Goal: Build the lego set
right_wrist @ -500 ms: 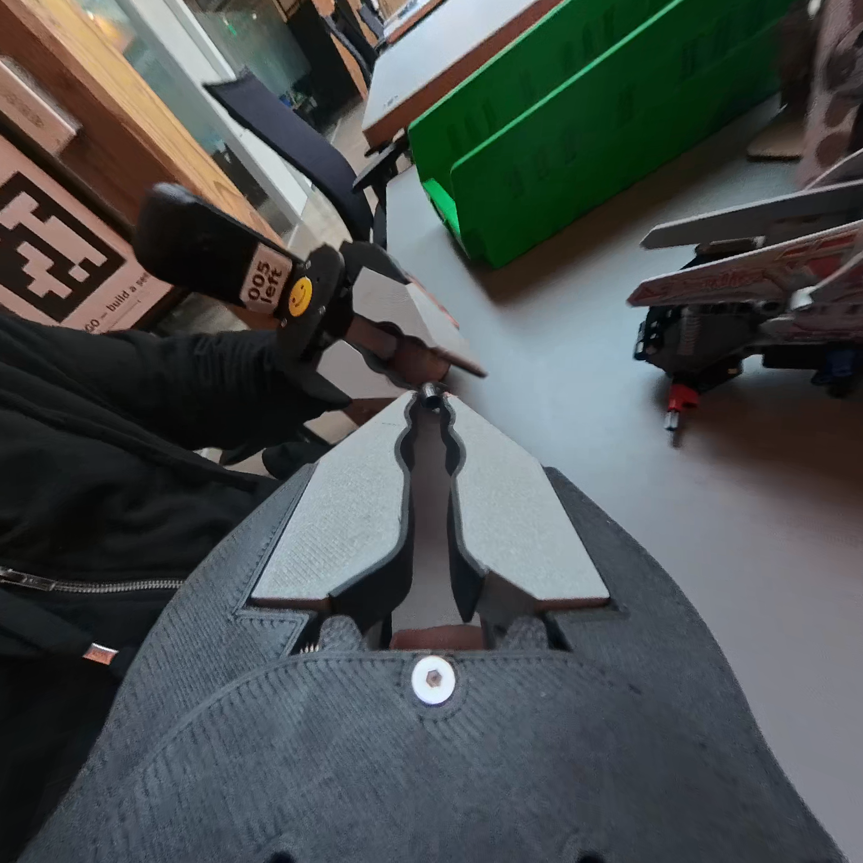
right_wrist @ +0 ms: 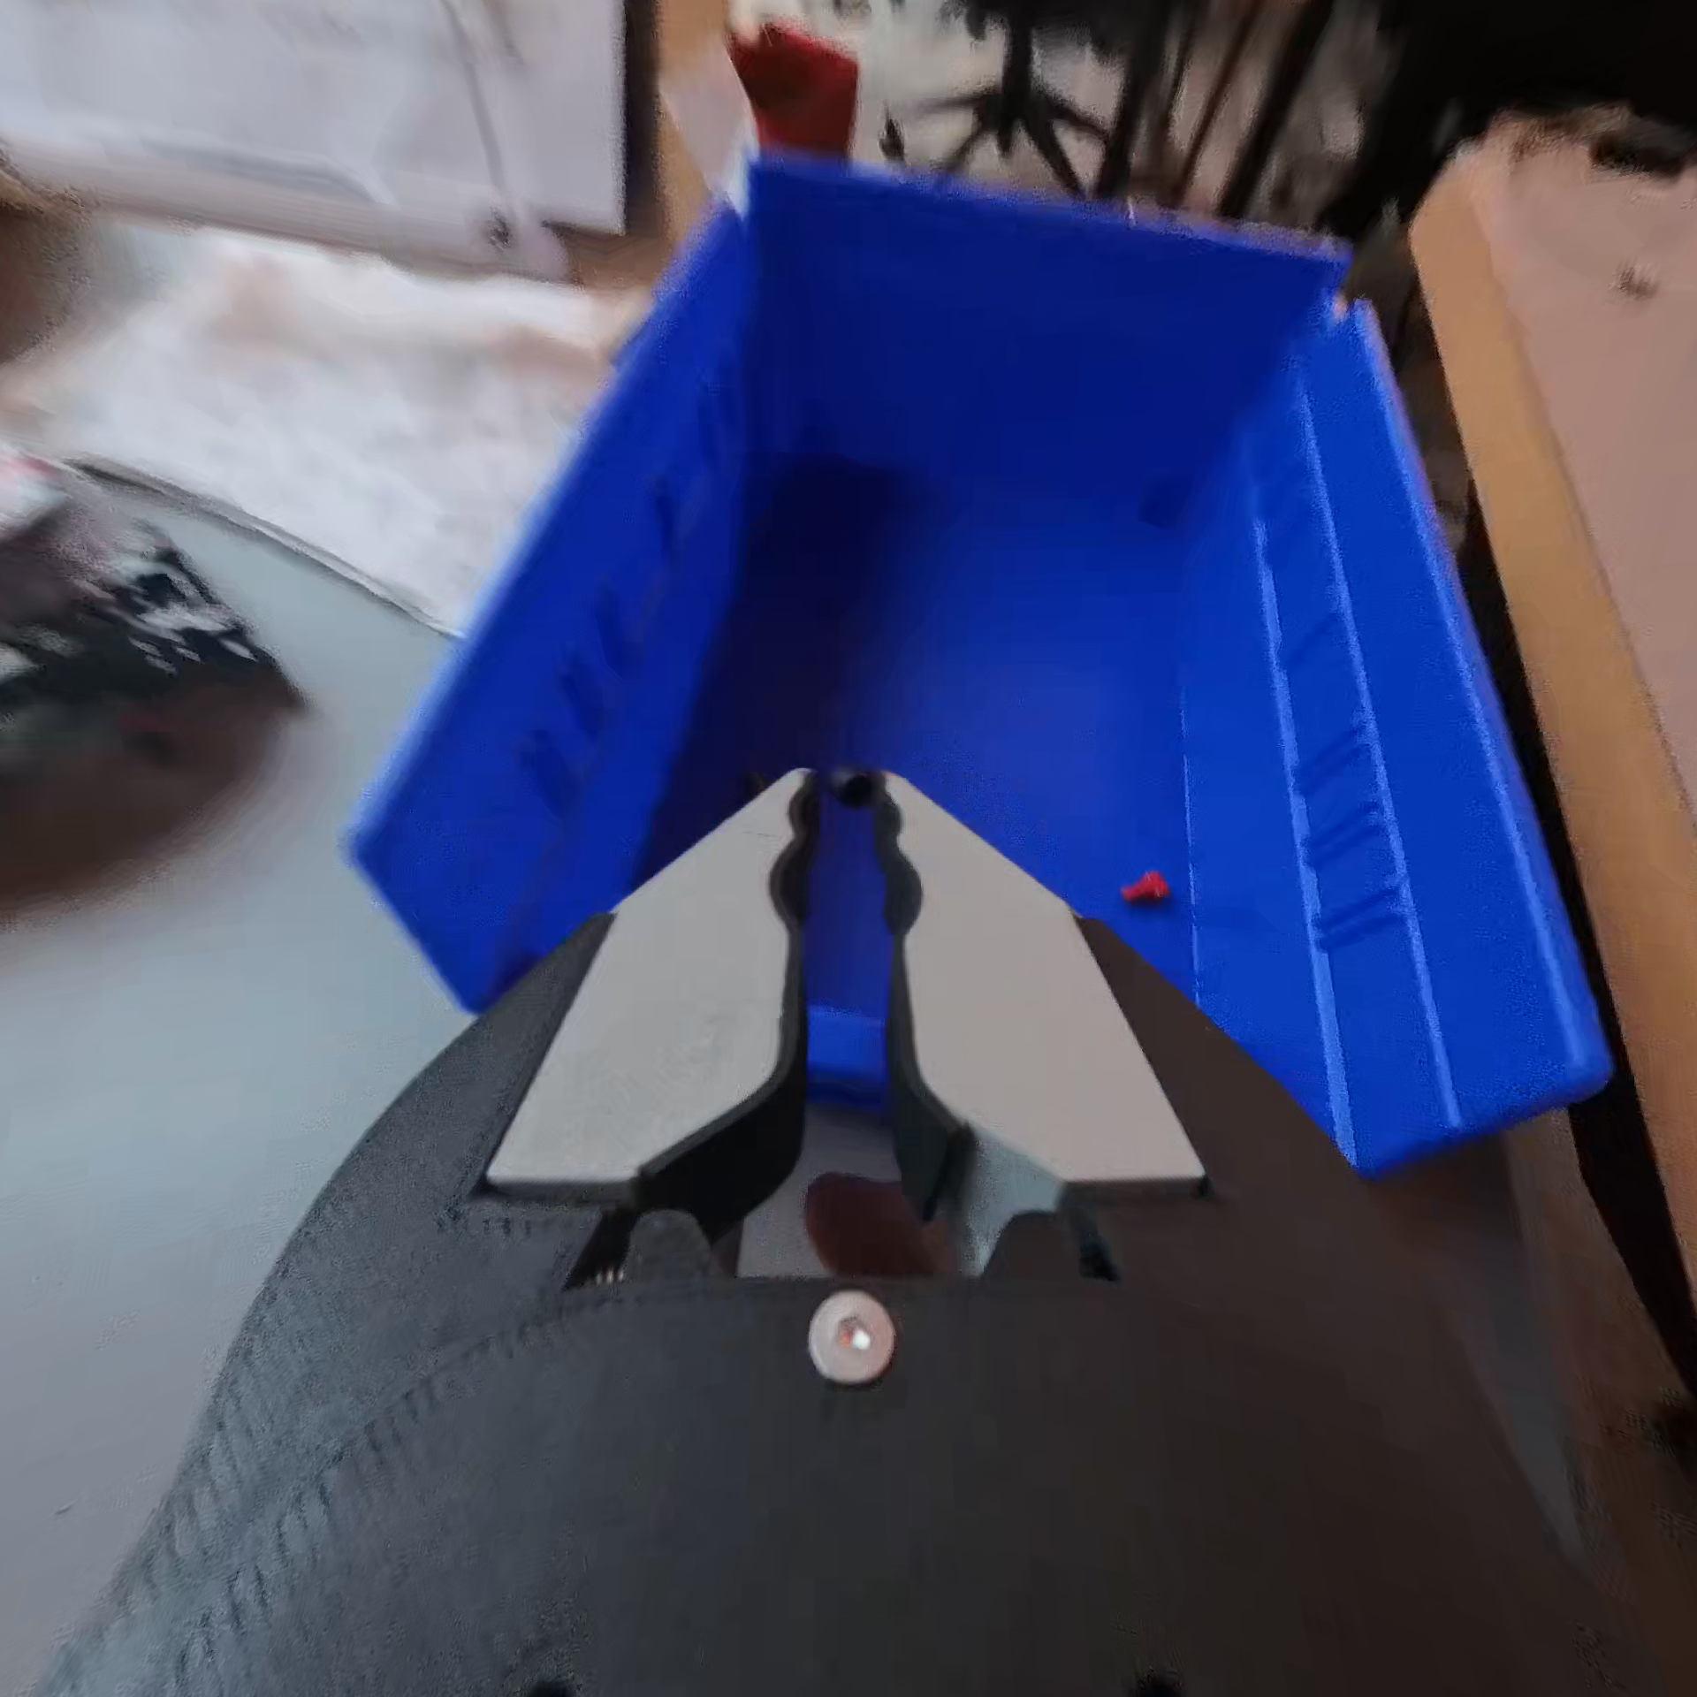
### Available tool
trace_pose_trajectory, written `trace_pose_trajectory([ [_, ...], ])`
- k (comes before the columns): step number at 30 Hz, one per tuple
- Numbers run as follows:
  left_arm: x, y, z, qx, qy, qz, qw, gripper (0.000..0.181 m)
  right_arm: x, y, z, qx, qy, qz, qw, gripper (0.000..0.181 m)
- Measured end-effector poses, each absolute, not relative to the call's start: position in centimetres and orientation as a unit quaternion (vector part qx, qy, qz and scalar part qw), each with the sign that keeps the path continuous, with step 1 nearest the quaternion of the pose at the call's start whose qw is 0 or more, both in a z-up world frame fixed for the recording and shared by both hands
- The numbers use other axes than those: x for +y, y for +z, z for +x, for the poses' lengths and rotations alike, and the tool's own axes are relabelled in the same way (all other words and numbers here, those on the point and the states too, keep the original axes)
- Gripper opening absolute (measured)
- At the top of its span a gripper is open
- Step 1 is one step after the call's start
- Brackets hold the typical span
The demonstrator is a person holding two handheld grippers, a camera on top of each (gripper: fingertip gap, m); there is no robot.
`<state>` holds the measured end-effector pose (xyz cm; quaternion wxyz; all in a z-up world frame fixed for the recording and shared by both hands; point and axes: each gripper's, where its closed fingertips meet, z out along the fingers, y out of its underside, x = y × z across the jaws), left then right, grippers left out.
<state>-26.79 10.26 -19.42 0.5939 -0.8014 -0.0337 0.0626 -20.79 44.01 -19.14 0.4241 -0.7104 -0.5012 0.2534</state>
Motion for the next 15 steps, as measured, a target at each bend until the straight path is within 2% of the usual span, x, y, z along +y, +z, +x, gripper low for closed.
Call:
trace_pose_trajectory([
  [1, 10.3, -19.6, -26.9, -0.035, 0.066, -0.804, 0.59, 0.019, 44.3, -19.7, -20.9, -0.503, 0.245, -0.712, 0.424, 0.022],
  [3, 10.4, -19.9, -27.0, -0.039, 0.07, -0.81, 0.581, 0.019, 44.0, -19.4, -21.3, -0.506, 0.252, -0.7, 0.436, 0.034],
  [7, 10.5, -20.0, -28.5, -0.076, 0.095, -0.812, 0.571, 0.017, 43.4, -18.0, -21.4, -0.501, 0.273, -0.69, 0.446, 0.044],
  [10, 10.9, -19.2, -29.8, -0.095, 0.126, -0.8, 0.579, 0.016, 41.8, -15.6, -21.4, -0.496, 0.317, -0.664, 0.46, 0.041],
  [13, 12.4, -19.4, -30.3, -0.095, 0.133, -0.822, 0.546, 0.023, 39.1, -13.5, -21.8, -0.51, 0.355, -0.638, 0.455, 0.037],
  [15, 13.3, -19.3, -31.3, -0.096, 0.158, -0.825, 0.534, 0.022, 36.9, -12.5, -22.2, -0.525, 0.378, -0.62, 0.444, 0.036],
])
